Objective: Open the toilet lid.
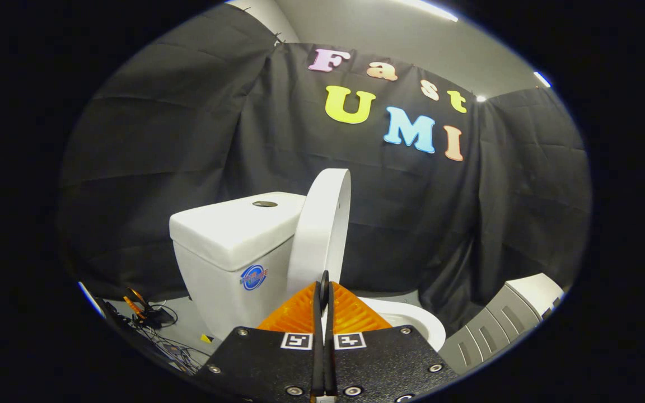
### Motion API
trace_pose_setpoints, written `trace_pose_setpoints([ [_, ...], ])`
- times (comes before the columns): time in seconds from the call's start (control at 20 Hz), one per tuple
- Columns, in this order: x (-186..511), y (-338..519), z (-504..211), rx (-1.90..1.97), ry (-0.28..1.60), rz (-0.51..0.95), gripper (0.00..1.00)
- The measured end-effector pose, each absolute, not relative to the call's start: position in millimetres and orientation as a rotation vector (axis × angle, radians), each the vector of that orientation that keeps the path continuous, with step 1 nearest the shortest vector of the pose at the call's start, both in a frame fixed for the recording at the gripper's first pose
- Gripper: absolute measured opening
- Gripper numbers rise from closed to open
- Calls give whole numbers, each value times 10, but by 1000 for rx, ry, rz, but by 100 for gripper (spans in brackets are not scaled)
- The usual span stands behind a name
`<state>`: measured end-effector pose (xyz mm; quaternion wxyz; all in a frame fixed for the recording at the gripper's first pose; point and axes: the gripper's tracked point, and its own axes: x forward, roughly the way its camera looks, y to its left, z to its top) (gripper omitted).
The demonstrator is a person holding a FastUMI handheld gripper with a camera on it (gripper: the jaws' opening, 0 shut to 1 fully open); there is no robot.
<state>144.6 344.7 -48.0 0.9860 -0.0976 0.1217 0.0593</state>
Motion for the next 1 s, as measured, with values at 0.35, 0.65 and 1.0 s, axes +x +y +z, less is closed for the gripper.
trace_pose_setpoints([
  [0.35,1466,3727,-525,-236,230,162,0],
  [0.65,1507,3788,-523,-283,209,160,0],
  [1.0,1488,3835,-415,-271,201,298,16],
])
